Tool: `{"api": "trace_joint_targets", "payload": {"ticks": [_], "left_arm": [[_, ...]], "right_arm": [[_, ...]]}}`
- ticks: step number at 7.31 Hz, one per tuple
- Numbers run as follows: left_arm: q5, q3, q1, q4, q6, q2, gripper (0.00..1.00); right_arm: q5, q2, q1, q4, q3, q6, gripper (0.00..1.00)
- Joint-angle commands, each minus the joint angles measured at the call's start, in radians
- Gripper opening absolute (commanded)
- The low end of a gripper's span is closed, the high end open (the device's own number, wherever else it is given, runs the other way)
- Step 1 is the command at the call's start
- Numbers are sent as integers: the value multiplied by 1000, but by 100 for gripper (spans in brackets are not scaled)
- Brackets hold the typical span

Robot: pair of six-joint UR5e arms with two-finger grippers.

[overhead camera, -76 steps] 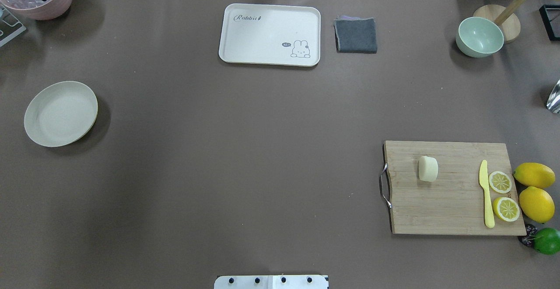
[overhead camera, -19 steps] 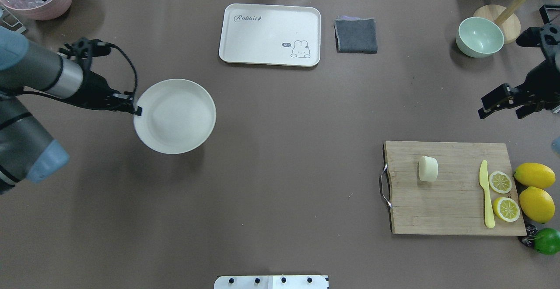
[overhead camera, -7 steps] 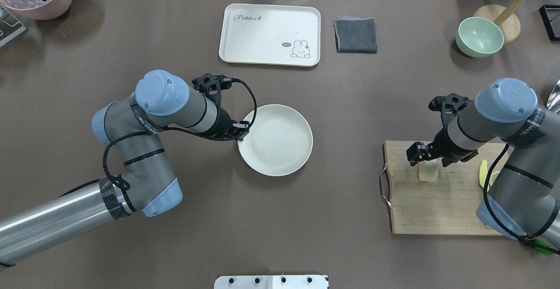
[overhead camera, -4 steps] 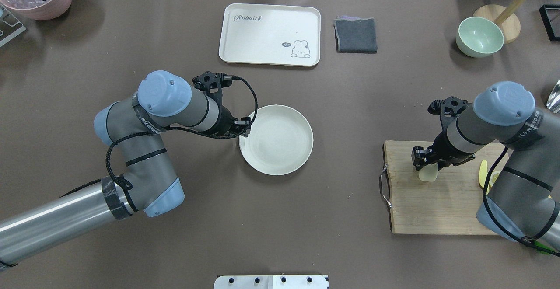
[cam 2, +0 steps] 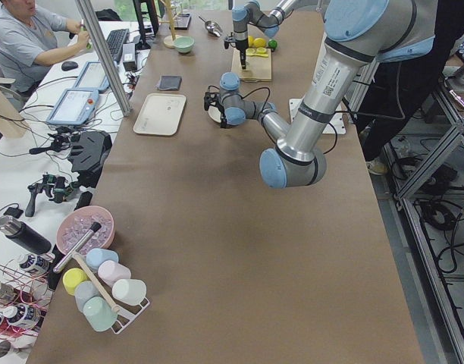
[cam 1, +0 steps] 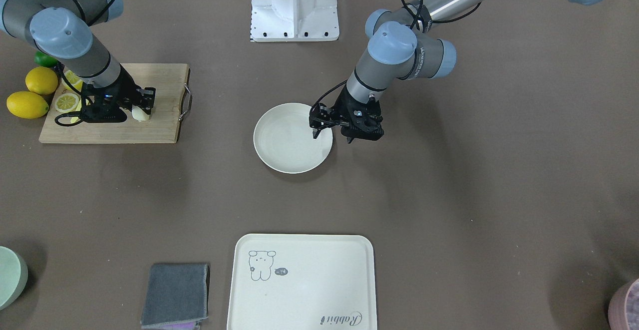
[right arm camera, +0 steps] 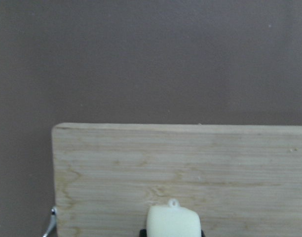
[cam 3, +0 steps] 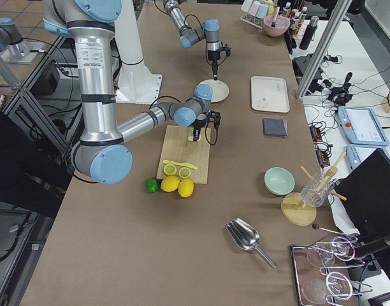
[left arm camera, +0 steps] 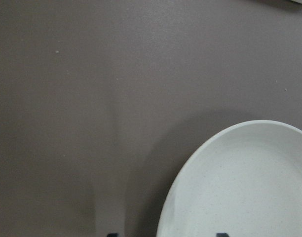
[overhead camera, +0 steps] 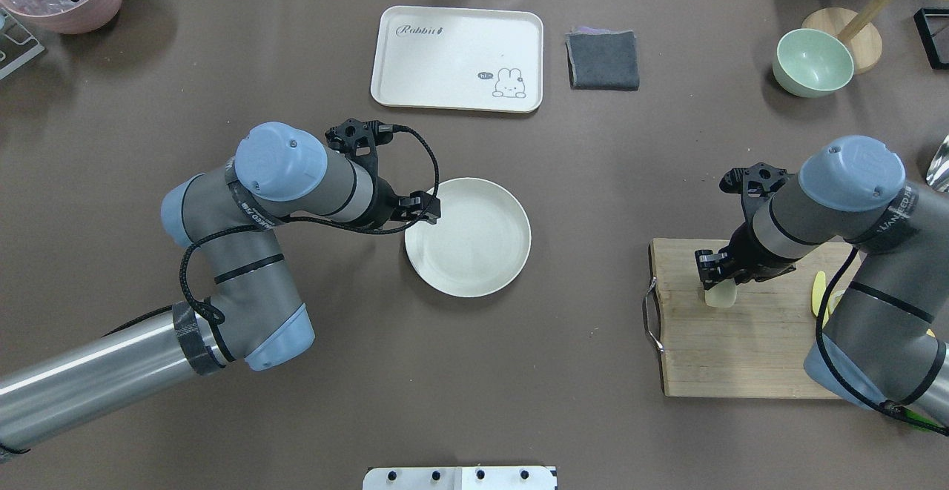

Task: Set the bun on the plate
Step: 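Lower the right gripper onto the cream bun and close on it, then carry the bun over the white plate with the right gripper while the left arm withdraws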

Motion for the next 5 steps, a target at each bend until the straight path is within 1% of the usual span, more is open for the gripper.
{"api": "trace_joint_targets", "payload": {"ticks": [1,2,3,4,5], "left_arm": [[-7,-93,-50,5,9,78,96],[-8,-142,-75,3,12,142,96],[-13,-178,-98,3,30,201,96],[-37,-259,-116,2,128,317,96],[-89,-348,-197,-4,224,474,96]], "right_arm": [[-12,167,31,-25,-61,-9,37],[-24,288,31,-37,-128,-7,37],[-68,394,10,-37,-180,-9,37],[-111,491,-37,-36,-258,-4,37],[-153,605,-79,-36,-355,5,37]]}}
